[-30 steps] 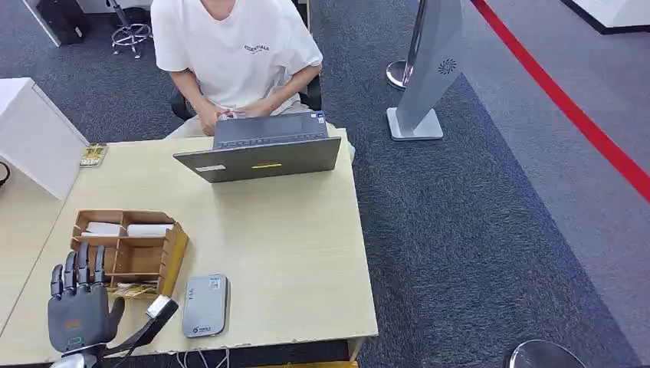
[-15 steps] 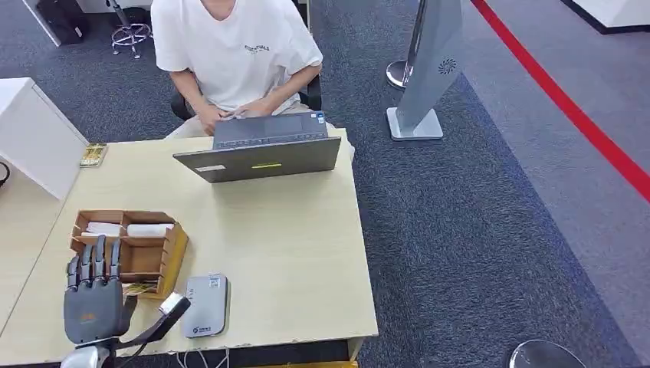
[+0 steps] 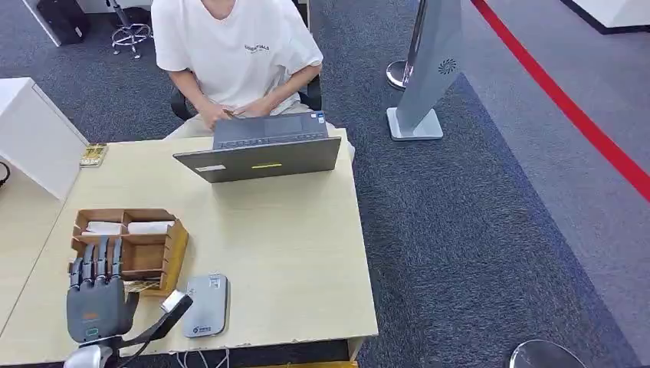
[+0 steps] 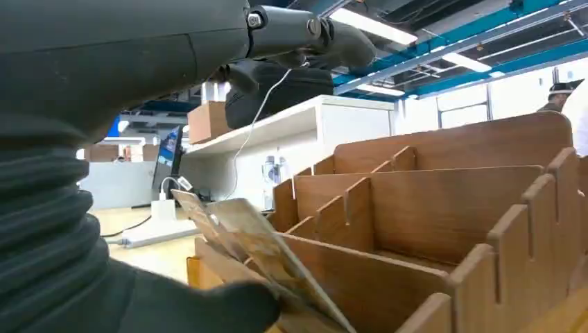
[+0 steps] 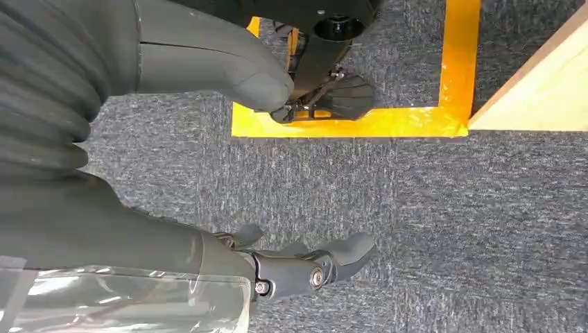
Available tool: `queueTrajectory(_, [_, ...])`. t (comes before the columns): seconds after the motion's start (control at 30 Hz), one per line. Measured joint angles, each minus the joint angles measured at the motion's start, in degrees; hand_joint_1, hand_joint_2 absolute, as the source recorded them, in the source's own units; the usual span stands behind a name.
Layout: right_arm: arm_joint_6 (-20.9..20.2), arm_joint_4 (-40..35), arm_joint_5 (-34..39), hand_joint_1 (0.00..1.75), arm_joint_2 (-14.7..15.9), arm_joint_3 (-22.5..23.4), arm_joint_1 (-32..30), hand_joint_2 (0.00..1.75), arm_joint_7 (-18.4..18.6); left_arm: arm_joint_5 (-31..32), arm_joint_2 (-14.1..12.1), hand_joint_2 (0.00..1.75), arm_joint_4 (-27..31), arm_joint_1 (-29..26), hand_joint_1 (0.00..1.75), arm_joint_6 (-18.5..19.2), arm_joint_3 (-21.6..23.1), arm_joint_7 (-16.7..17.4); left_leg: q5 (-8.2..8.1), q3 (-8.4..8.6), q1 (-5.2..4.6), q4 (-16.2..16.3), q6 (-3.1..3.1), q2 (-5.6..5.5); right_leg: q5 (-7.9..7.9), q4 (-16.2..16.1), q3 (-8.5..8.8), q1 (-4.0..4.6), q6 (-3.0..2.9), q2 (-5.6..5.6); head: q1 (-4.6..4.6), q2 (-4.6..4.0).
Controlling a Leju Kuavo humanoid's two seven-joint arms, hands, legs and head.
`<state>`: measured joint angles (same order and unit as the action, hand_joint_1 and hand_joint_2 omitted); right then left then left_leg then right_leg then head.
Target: Pass the card to the sensor for recognition and then transmit it.
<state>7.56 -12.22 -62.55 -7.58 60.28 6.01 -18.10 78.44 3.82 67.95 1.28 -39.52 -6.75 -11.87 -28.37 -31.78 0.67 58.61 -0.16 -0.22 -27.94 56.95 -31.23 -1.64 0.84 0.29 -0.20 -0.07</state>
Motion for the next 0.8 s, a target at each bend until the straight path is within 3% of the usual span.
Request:
queueTrajectory(0.3, [-0.2,0.0,0.2,0.0,0.0,0.0,0.0,1.75,-0.2,-3.8,-2.4,1.75,-1.8,0.0,1.75,0.0,3.1,3.0,0.0,0.0,0.01,0.0,0.0,0.0,0.0,0.0,-0.01,0.01,0.0,0.0,0.0,0.02])
queueTrajectory(0.8, [-0.2,0.0,0.2,0.0,0.0,0.0,0.0,1.75,-0.3,-5.0,-4.4,1.75,-2.2,0.1,1.75,0.2,5.4,4.1,0.0,0.0,0.0,0.0,0.0,0.0,0.0,0.0,0.0,0.0,0.0,0.01,0.0,0.0])
